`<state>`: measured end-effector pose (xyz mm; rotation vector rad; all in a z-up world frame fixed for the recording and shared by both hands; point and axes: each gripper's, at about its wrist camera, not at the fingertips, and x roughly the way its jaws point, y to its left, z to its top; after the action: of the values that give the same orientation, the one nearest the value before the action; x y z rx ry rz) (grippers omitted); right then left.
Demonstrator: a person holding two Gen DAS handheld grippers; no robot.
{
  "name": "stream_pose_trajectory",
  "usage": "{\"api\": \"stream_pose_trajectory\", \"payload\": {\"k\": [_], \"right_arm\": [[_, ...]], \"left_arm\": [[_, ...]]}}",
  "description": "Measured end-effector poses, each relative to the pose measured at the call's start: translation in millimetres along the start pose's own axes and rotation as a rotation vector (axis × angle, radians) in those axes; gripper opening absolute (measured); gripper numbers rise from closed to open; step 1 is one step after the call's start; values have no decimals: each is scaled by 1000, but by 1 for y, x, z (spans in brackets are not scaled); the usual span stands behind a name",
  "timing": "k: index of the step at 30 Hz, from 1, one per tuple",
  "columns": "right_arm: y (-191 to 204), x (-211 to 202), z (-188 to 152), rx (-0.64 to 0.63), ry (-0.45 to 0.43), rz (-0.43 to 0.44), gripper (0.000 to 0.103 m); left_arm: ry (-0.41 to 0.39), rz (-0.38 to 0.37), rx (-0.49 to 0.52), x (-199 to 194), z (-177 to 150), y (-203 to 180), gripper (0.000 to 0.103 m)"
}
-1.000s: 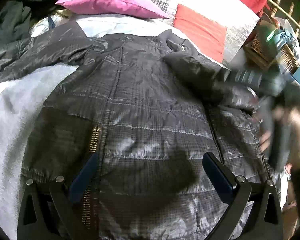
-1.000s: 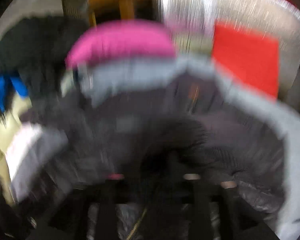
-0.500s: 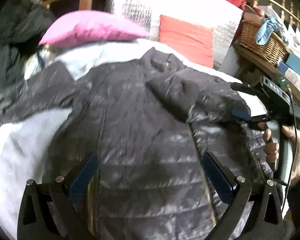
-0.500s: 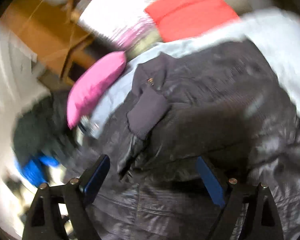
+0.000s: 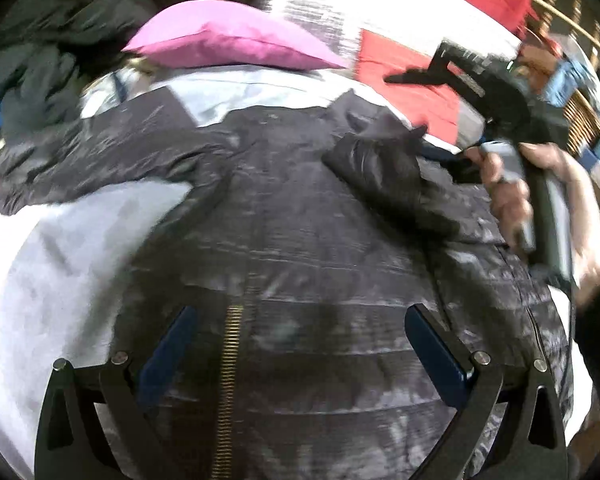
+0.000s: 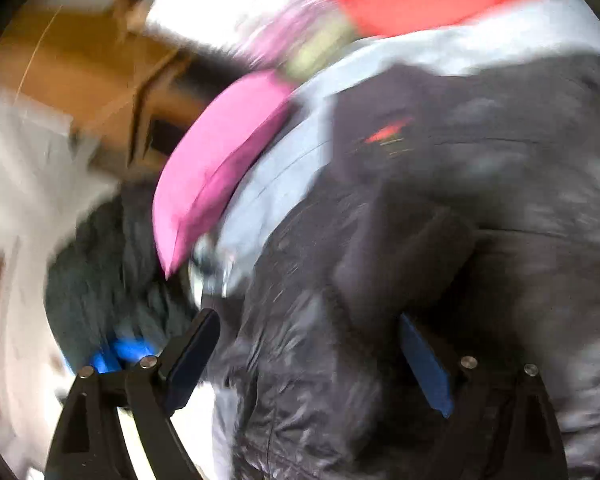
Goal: Fold large clothes
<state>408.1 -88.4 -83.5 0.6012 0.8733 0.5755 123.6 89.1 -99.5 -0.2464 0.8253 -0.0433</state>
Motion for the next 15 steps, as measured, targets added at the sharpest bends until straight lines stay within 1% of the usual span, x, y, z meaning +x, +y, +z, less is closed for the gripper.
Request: {"api": "stream_pose_trajectory", "payload": {"k": [3,4,5,7,10,13,15], "right_arm": [[51,9,-21,-195,58,80,91],[56,8,-27,-212,59,84,91],[53,4,-34,-196,51,83,91],[32,-11,-40,-120,22,76,91],[-11,-49,-48,-20,-39,48,91],[-56,-88,-56,91,-83,22,91],[-81,-111,-61,149,-110,13,91]], "left_arm": [[-3,9,-51,-2,3,12,103],[-6,7,-62,-3,5,13,103],[-10,5,-66,-4,8,14,103],[-13,2,-53,-5,17,11,103],[-9,-18,-60,3,37,8,103],[36,-42,-129,27,65,13,103],[100,-56,-221,51,83,21,103]]}}
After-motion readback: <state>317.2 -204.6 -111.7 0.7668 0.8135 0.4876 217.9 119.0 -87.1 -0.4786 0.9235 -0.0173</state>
